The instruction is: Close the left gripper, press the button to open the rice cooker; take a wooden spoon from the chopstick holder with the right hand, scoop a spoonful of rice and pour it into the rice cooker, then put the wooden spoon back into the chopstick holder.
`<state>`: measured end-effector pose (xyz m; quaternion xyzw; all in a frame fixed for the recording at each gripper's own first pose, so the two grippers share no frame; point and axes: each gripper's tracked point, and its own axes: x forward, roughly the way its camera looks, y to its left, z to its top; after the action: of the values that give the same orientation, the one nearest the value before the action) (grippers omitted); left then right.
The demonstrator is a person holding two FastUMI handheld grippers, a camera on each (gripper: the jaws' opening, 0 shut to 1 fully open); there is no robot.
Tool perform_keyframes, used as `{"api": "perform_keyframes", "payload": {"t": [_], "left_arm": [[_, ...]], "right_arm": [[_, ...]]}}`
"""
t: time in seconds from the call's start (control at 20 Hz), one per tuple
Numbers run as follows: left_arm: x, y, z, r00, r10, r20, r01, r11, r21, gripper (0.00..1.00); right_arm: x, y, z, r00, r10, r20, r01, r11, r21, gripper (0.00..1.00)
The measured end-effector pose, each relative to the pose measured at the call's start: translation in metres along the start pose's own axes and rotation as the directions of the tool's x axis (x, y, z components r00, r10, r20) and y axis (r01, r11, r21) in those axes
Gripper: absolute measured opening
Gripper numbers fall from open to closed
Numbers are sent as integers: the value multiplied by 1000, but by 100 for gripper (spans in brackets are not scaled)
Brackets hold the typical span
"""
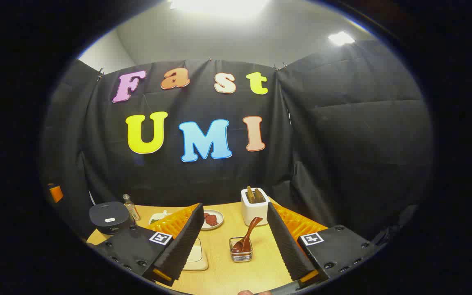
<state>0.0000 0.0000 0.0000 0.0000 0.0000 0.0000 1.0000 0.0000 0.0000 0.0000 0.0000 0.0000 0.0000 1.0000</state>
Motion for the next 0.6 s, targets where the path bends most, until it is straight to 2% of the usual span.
{"api": "perform_keyframes", "payload": {"t": [0.4, 0.55, 0.6], "left_arm": [[-11, 7, -28, 999, -18, -48, 15, 999, -50, 94], [-7, 9, -48, 995, -11, -98, 3, 997, -80, 92], [-3, 9, -52, 993, -12, -119, 0, 995, -100, 94]], "right_arm": [[-17, 0, 3, 999, -17, -37, 15, 998, -59, 98], [-18, -7, 6, 999, -31, -35, 28, 996, -87, 97], [-18, -10, 4, 999, -34, -35, 30, 995, -96, 97]]}}
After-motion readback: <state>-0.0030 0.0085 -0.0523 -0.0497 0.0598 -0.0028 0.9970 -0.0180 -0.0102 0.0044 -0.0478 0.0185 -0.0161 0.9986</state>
